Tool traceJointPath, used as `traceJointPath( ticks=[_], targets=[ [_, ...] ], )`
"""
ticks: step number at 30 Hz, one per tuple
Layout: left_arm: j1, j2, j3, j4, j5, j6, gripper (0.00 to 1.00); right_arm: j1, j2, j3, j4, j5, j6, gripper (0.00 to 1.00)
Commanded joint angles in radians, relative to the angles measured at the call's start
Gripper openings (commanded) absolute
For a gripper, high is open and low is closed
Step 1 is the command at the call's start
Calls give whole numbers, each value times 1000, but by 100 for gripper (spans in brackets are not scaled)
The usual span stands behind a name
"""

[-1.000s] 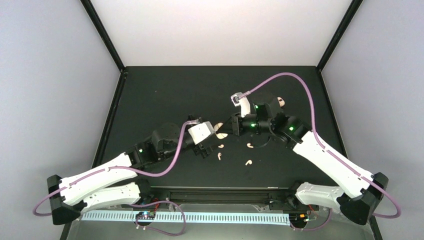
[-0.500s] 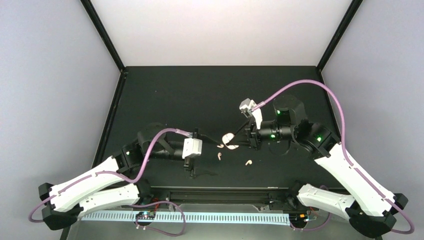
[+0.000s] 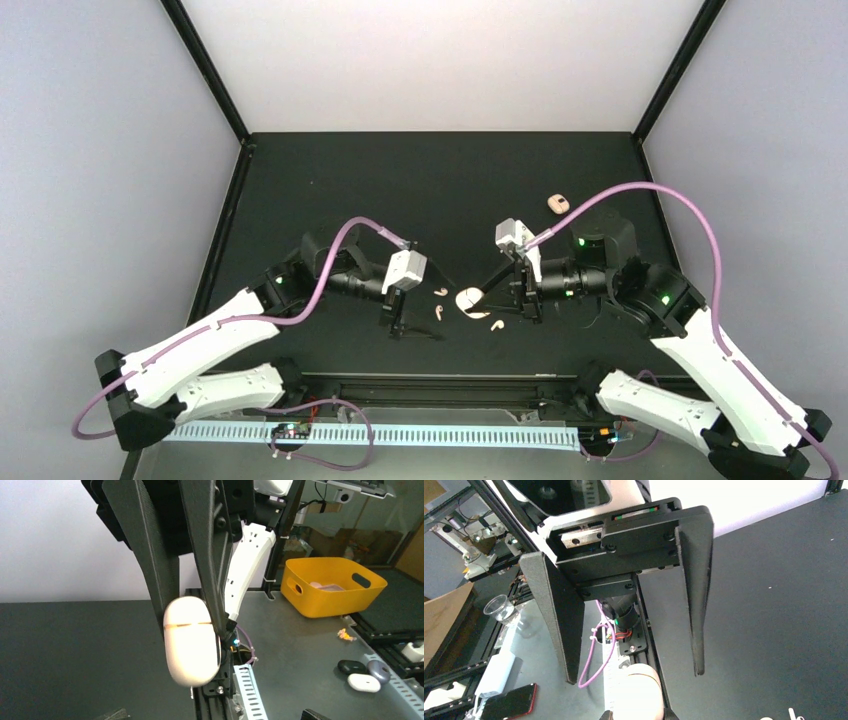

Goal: Insert the wireless bluetooth earbuds into the charging case
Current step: Pick up the charging case at the center of the board.

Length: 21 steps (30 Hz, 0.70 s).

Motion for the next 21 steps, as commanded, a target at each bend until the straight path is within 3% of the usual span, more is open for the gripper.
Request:
traceJointPath(
  ticks=[1,9,17,21],
  targets=[
    [6,57,104,-3,71,-62,90,15,5,-7,-2,-7,-31,1],
    [6,158,189,-62,133,-82,78,28,15,-10,-3,6,-43,1],
    [6,191,198,-60,138,-93,56,30,8,-22,11,19,-39,1],
    [6,210,201,-46,139,-118,55,30,0,-32,34,28,-29,1]
  ],
)
